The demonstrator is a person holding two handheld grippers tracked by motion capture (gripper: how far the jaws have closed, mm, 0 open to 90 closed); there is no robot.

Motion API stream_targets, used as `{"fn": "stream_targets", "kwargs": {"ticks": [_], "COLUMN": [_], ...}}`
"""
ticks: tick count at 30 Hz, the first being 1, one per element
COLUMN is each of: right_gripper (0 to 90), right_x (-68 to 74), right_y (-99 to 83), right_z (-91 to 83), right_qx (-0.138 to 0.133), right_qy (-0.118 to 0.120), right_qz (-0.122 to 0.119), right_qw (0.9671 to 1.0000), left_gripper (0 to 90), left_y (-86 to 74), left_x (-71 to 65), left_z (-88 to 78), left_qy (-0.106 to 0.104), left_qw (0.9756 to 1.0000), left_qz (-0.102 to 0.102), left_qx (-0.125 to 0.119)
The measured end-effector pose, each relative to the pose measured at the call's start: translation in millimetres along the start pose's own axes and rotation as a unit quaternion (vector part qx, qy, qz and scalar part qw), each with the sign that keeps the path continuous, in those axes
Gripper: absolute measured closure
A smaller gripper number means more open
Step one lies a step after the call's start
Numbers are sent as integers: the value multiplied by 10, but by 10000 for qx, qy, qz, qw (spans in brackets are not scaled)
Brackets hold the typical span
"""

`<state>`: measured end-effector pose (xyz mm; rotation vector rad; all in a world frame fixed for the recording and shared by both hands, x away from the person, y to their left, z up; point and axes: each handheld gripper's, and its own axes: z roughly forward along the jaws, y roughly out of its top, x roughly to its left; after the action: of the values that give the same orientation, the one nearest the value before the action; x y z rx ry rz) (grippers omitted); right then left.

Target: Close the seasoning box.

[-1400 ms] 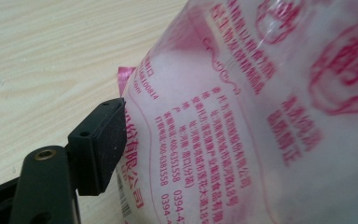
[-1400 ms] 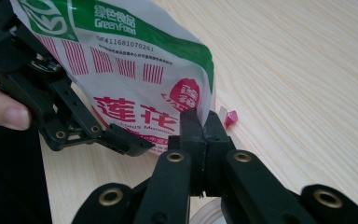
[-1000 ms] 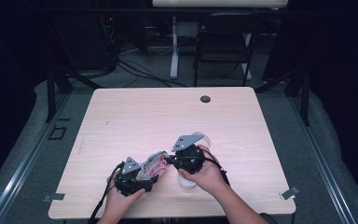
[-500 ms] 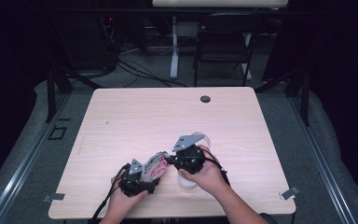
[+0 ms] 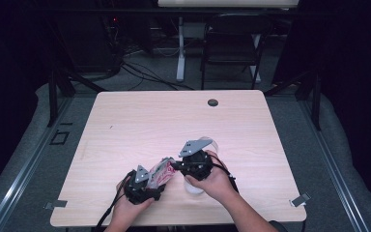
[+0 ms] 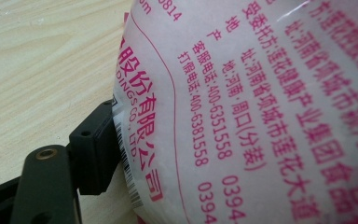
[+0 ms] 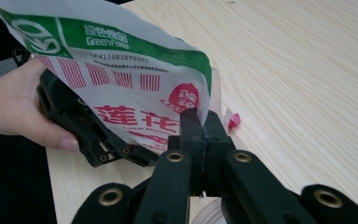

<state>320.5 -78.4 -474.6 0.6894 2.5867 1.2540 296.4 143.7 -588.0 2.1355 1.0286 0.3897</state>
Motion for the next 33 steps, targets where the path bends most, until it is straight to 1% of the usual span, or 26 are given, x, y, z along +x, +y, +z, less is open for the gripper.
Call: {"fn": "stream_targets", "kwargs": {"ticks": [4,15,28,33], "right_gripper": [900,900,900,900], "right_x": [0,3,9,5], "right_y": [1,3,4,5], "right_z": [-4,-2,1,0], "right_qx": [21,-20,-17,-8], "right_qy": [-15,14,10,25], "right_qz": [-18,5,-22,-17], "right_qw": [10000,10000,10000,10000], "left_gripper": [294,412,504,524], "left_y": [1,-6,-9,-10], "left_x": [-21,-23,-28,-31], "left_z": [3,-8,-18,-18], "left_qy": [101,149,251,270], "left_qw": [9999,9999,9996,9995], "left_qz": [34,-28,-23,-65], "left_qx": [-9,-69,-108,-152]}}
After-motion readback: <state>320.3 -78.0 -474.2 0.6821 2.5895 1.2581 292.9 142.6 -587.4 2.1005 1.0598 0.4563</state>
